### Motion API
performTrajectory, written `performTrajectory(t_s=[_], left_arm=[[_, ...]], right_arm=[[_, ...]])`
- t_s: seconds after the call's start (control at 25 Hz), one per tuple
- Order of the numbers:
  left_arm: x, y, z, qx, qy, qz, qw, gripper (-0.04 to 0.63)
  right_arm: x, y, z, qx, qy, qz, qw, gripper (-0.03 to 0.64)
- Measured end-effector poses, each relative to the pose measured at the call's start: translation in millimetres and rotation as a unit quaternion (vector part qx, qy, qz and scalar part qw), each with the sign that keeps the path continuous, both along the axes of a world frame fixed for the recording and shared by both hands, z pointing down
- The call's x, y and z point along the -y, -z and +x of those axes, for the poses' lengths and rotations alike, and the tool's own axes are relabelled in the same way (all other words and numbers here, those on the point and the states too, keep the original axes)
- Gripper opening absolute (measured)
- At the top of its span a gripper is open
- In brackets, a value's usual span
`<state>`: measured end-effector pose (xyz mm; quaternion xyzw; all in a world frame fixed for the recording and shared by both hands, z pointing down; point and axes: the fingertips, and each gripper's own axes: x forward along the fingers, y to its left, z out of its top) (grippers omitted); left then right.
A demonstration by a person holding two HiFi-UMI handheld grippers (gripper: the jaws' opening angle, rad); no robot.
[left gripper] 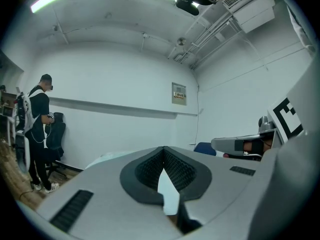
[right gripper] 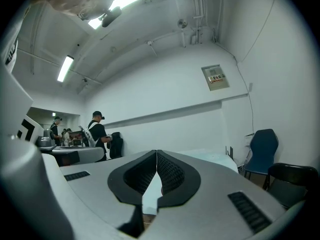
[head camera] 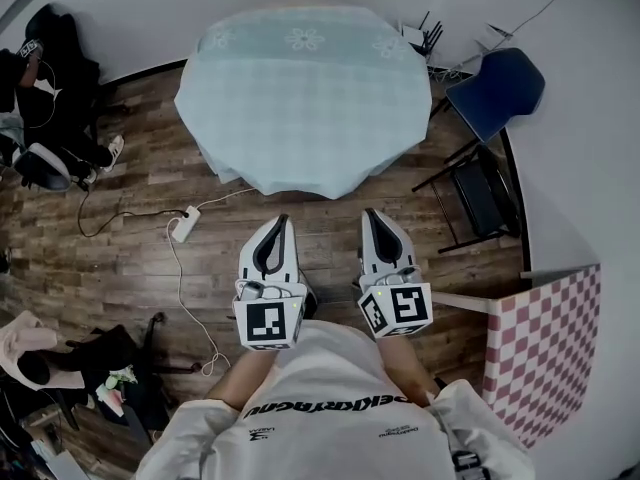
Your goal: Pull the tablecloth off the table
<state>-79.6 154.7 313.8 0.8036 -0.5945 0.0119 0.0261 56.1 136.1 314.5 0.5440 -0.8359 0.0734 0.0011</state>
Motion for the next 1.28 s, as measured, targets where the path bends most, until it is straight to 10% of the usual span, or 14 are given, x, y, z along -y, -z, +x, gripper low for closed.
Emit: performTrajectory(t_s=[1.28], left_arm=[[308.3,-92.4,-6.3,0.026,0.035,-0.114,0.9925,0.017]], right_arm=[[314.7,-98.4,25.4,-0.025,0.012,-0.113,0.993,0.037]])
